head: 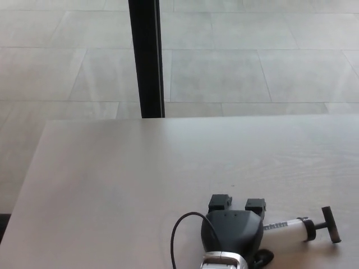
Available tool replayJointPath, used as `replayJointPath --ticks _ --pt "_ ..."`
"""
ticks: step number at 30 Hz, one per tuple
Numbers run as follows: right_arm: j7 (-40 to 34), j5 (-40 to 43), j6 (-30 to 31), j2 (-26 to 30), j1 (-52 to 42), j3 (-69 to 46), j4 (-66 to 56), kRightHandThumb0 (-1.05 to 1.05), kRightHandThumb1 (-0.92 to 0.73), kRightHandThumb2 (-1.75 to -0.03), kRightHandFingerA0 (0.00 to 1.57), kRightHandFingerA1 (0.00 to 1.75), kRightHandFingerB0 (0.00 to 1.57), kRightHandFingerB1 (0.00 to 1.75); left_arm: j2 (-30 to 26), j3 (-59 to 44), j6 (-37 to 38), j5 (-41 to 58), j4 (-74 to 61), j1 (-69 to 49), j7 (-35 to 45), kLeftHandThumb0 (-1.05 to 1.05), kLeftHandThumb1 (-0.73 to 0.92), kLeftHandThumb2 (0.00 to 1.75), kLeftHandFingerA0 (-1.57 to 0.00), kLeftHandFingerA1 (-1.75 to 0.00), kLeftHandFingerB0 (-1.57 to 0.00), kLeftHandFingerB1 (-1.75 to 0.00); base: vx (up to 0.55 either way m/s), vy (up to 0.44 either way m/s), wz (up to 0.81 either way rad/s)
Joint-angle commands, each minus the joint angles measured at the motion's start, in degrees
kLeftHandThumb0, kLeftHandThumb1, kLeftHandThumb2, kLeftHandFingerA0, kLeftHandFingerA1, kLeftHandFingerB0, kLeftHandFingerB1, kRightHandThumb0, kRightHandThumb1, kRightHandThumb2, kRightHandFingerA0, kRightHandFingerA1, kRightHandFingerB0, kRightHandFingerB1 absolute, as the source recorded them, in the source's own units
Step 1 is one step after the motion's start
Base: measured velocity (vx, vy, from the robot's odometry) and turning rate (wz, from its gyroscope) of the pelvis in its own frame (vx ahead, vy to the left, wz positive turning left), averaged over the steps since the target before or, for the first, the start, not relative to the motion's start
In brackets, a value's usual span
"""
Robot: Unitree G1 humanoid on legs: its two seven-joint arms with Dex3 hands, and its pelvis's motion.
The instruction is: The robot uses its left hand to lift the air pump kept on the middle of the desk and use the right hand to pull out the handle
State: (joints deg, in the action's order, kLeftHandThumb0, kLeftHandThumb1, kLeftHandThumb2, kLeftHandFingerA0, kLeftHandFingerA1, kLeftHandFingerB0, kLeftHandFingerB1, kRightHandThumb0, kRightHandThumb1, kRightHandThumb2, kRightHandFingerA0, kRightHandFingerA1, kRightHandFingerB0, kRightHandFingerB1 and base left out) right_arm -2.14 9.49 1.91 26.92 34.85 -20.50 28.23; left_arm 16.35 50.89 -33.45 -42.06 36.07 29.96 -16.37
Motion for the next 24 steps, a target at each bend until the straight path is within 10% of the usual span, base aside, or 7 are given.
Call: replayJointPath --ticks 1,2,7,8,13,18,24 --pt "-1.7 -1.2 0.0 -0.3 1.3 0.3 0.9 -0.52 -0.68 -0.6 0.5 0.6 0.44 0.39 1.3 1.6 1.9 -2.7 4.3 1.2 -1.0 -0.39 0.73 0.66 -0.76 -1.32 -0.24 -0.42 0.0 0.0 0.0" --pt "-2.0 -1.5 -0.3 -0.3 1.3 0.4 1.0 -0.54 -0.55 -0.88 0.48 0.67 0.37 0.52 0.6 1.5 3.9 -2.8 5.0 1.1 -2.2 -0.22 0.67 0.76 -0.81 -1.57 -0.33 -0.46 0.0 0.0 0.0" --pt "-2.2 -1.8 -0.3 -0.3 1.7 0.6 0.9 -0.42 -0.67 -0.6 0.52 0.64 0.43 0.4 -0.7 2.0 6.8 -4.4 5.3 0.9 -3.3 -0.21 0.65 0.86 -0.78 -1.59 -0.79 -1.05 0.0 0.0 0.0" --pt "-2.2 -1.8 -0.3 -0.4 1.7 0.5 1.0 -0.46 -0.55 -0.85 0.5 0.67 0.39 0.52 -0.6 1.9 7.1 -4.5 5.5 0.8 -3.3 -0.2 0.66 0.9 -0.75 -1.61 -0.74 -1.1 0.0 0.0 0.0" --pt "-2.8 -2.2 0.2 -0.3 1.7 0.7 0.5 -0.46 -0.55 -0.85 0.5 0.67 0.39 0.52 -0.2 1.7 8.4 -5.5 8.1 1.7 -2.8 -0.24 0.68 0.96 -0.78 -1.6 -0.78 -1.02 0.0 0.0 0.0" --pt "-2.6 -1.6 -0.5 -0.8 1.7 0.3 1.2 -0.4 -0.67 -0.59 0.54 0.61 0.45 0.41 -0.2 -1.6 10.1 -3.8 7.8 0.6 -1.4 -0.2 0.67 1.02 -0.77 -1.75 -0.7 -1.42 0.0 0.0 0.0" --pt "-2.5 -1.3 0.1 -1.4 0.5 -0.1 1.0 -0.43 -0.55 -0.84 0.52 0.66 0.4 0.52 -3.1 -4.1 13.4 -3.5 5.4 -0.3 -1.8 -0.22 0.72 0.91 -0.74 -1.75 -0.64 -1.37 0.0 0.0 0.0"
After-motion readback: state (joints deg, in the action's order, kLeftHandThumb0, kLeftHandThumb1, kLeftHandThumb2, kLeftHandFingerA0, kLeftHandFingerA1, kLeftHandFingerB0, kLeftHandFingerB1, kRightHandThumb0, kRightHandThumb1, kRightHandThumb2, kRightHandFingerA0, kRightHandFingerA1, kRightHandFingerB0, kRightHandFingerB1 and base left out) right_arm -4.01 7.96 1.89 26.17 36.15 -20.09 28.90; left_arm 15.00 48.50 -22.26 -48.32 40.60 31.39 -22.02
